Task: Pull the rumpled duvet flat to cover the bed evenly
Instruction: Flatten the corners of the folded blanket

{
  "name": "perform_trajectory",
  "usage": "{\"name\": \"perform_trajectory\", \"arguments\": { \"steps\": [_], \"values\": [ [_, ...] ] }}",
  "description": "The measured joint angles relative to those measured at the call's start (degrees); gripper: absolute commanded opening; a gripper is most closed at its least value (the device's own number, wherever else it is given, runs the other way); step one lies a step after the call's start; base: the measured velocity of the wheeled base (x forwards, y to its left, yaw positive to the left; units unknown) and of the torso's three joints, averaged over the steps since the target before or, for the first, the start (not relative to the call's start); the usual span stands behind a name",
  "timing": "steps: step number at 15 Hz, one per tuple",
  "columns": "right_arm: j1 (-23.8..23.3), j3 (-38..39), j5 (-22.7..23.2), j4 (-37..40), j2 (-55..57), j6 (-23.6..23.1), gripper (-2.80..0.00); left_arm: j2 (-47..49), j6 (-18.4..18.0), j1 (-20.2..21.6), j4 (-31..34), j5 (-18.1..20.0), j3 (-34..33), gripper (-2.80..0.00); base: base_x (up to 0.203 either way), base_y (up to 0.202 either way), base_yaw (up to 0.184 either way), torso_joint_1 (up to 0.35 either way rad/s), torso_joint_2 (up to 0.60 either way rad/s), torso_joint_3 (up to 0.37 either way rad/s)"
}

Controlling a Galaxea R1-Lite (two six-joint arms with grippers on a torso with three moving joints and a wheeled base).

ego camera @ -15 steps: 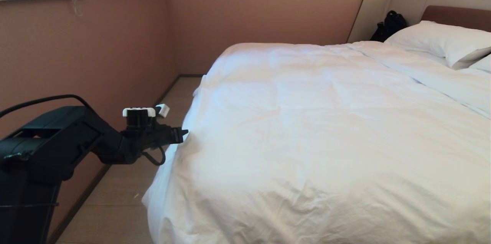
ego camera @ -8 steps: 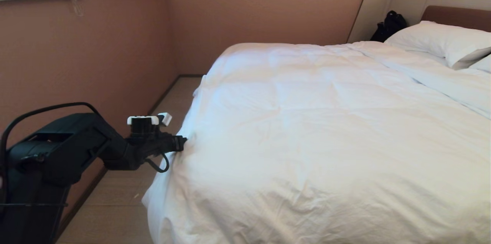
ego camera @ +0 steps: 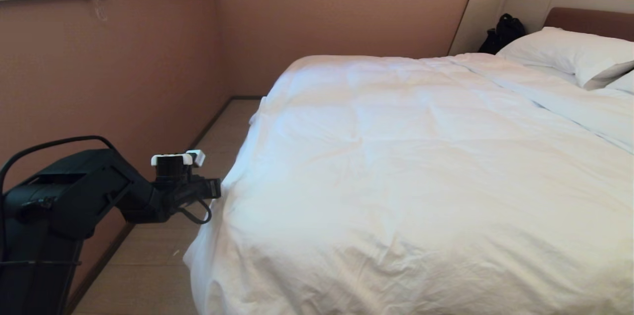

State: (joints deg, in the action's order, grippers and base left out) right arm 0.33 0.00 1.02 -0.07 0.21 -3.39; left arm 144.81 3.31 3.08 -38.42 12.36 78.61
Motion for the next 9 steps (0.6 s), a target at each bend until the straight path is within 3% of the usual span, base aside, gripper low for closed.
{"name": "perform_trajectory", "arguments": {
  "steps": [5, 9],
  "values": [
    [0.0, 0.0, 0.01, -0.01, 0.0, 0.01, -2.8, -4.43, 3.41, 2.36, -0.02, -0.69, -3.91, -2.8, 0.0, 0.0, 0.0, 0.0, 0.0, 0.0],
    [0.0, 0.0, 0.01, -0.02, 0.0, 0.01, -2.8, -17.97, 6.27, 3.12, -0.07, -0.59, -14.99, -2.8, 0.0, 0.0, 0.0, 0.0, 0.0, 0.0]
  ]
}}
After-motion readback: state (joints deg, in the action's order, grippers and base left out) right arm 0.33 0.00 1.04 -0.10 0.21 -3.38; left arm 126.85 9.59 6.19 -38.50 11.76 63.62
